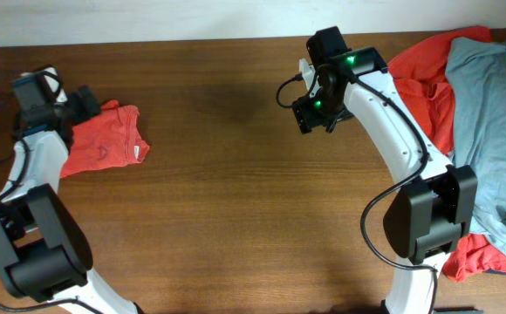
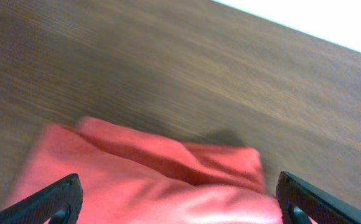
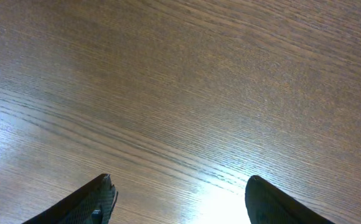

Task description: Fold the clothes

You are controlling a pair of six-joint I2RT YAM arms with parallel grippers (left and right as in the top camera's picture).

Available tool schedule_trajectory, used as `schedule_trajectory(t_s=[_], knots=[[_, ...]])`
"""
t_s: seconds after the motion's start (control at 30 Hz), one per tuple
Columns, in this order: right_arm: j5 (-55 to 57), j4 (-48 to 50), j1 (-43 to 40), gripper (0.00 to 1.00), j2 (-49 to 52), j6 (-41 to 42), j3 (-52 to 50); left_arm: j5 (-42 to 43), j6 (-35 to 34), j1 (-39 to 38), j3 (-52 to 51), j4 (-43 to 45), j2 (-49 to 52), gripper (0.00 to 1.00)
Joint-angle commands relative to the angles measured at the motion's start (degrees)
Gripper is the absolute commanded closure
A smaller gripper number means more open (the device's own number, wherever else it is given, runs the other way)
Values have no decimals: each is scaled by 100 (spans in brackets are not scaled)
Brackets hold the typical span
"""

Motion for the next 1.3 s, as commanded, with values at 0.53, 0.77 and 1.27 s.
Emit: schedule_trajectory(t_s=[0.53, 0.77, 1.27], knots=[[68, -162, -4, 28, -24, 46, 42, -153, 107, 590, 116, 1545, 1257, 3], [70, -199, -4, 28, -24, 44, 42, 22, 107, 592, 116, 822, 1449, 3], [70, -219, -4, 28, -24, 44, 42, 17, -367, 592, 116, -2874, 1449, 8]])
